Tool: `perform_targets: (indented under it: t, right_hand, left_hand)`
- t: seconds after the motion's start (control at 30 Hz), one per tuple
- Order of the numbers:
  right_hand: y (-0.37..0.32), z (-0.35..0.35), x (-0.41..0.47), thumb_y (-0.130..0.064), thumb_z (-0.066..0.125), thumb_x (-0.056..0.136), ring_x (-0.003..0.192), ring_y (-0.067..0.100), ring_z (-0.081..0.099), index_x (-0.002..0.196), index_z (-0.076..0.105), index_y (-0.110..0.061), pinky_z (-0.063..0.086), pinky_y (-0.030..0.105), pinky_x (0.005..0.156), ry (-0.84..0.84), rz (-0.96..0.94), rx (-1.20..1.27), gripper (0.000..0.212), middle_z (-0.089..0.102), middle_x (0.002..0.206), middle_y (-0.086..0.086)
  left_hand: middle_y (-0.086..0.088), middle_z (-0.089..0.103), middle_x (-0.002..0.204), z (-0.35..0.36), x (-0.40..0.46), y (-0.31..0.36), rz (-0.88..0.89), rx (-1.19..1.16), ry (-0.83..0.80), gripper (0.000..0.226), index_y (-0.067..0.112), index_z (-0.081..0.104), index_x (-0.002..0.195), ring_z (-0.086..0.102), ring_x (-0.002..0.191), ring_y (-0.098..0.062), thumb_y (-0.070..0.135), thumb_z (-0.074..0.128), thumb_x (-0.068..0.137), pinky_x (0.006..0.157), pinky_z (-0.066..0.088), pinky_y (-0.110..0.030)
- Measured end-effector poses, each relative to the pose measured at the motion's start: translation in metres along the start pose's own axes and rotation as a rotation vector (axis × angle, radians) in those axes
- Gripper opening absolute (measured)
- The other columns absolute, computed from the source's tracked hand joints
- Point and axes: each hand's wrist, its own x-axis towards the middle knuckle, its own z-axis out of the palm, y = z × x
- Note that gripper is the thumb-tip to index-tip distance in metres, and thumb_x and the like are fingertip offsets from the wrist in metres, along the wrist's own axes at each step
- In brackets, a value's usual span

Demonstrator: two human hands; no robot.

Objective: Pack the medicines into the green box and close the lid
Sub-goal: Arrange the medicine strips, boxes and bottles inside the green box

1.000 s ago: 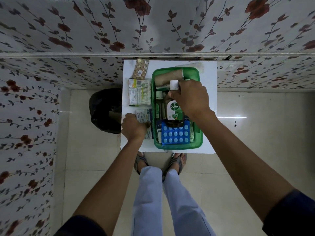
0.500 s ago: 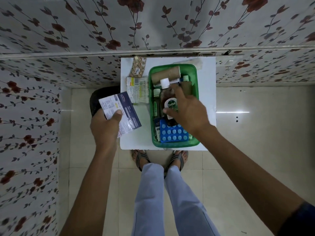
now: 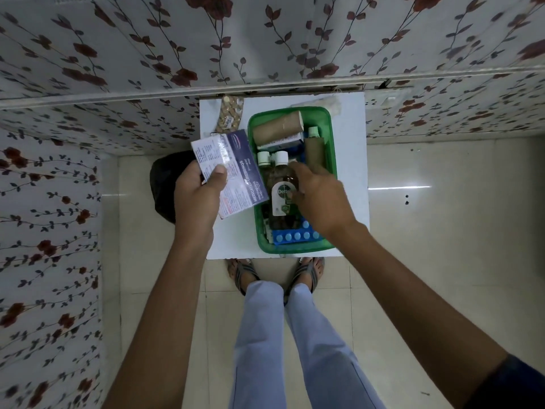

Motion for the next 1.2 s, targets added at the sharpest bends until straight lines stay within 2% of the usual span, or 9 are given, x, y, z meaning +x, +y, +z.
perform_targets:
  t: [0.1,0.2,0.4,0.63,0.7,0.8,0.9,1.03,1.2]
  right_hand:
    - [0.007,-0.027,-0.004,-0.005,0.054,0.086,0.078,0.032,0.064,0.113,0.061,-0.006,0.050,0.031,0.072,0.181,-0.063,0.143,0.028,0.070,0.097,0.019]
    - [0.019,-0.050,-0.009,-0.009,0.053,0.089,0.071,0.022,0.063,0.108,0.064,-0.011,0.041,0.019,0.066,0.224,0.046,0.197,0.023,0.072,0.095,0.011]
    - [0.035,-0.052,-0.014,-0.010,0.050,0.092,0.073,0.025,0.067,0.106,0.066,-0.013,0.050,0.026,0.073,0.198,0.125,0.222,0.021,0.071,0.097,0.010]
    - [0.052,-0.039,0.015,-0.011,0.056,0.086,0.069,0.015,0.054,0.108,0.063,-0.015,0.040,0.024,0.073,0.340,0.112,0.142,0.024,0.068,0.097,0.007]
    - [0.060,-0.039,0.037,-0.009,0.054,0.086,0.076,0.015,0.056,0.109,0.063,-0.014,0.039,0.022,0.074,0.387,0.115,0.146,0.025,0.067,0.100,0.008]
    - [0.072,-0.040,0.075,0.000,0.049,0.086,0.105,0.028,0.057,0.114,0.062,-0.012,0.044,0.032,0.086,0.362,0.049,0.031,0.034,0.067,0.113,0.012]
    - [0.084,-0.036,0.108,0.006,0.051,0.080,0.123,0.033,0.046,0.125,0.055,-0.012,0.044,0.041,0.096,0.205,-0.079,-0.157,0.048,0.061,0.126,0.014]
    - [0.096,-0.023,0.126,-0.011,0.056,0.085,0.116,0.040,0.051,0.130,0.049,-0.013,0.048,0.049,0.089,0.075,-0.215,-0.315,0.046,0.057,0.133,0.013]
    - [0.100,-0.012,0.117,-0.019,0.050,0.087,0.096,0.040,0.055,0.118,0.056,-0.009,0.044,0.041,0.075,0.201,-0.110,-0.300,0.033,0.063,0.113,0.019]
  left_hand:
    - [0.003,0.067,0.095,0.009,-0.006,-0.002,0.033,0.064,-0.125,0.014,0.018,0.060,0.100,0.064,0.086,-0.015,0.010,0.056,0.089,0.081,0.053,-0.034]
    - [-0.003,0.069,0.094,0.030,-0.017,-0.010,0.081,0.234,-0.227,0.016,0.024,0.057,0.089,0.067,0.086,-0.021,0.010,0.063,0.083,0.080,0.056,-0.041]
    - [-0.019,0.070,0.104,0.064,-0.032,-0.035,0.421,0.766,-0.294,0.038,0.008,0.050,0.123,0.065,0.091,-0.037,0.013,0.060,0.086,0.079,0.051,-0.041]
    - [-0.016,0.061,0.113,0.082,-0.026,-0.021,0.499,1.218,-0.269,0.038,0.005,0.060,0.113,0.053,0.108,-0.032,0.033,0.059,0.087,0.077,0.047,-0.038]
    - [-0.016,0.054,0.116,0.079,-0.019,-0.014,0.535,1.119,-0.224,0.047,0.010,0.050,0.126,0.051,0.109,-0.030,0.036,0.058,0.087,0.077,0.046,-0.037]
    - [-0.021,0.044,0.125,0.069,-0.002,-0.003,0.659,0.733,-0.053,0.044,0.008,0.045,0.129,0.045,0.112,-0.023,0.025,0.052,0.089,0.086,0.037,-0.023]
    - [-0.022,0.040,0.129,0.048,0.034,-0.007,0.468,0.496,0.135,0.039,0.007,0.047,0.126,0.044,0.120,-0.030,0.011,0.050,0.087,0.101,0.038,-0.029]
    - [-0.021,0.040,0.137,0.028,0.078,-0.034,0.111,0.586,0.189,0.047,0.008,0.042,0.131,0.041,0.125,-0.035,0.019,0.056,0.087,0.102,0.036,-0.036]
    - [-0.020,0.049,0.129,0.026,0.094,-0.057,0.009,0.654,0.082,0.072,0.010,0.043,0.128,0.047,0.118,-0.039,0.042,0.069,0.070,0.095,0.044,-0.054]
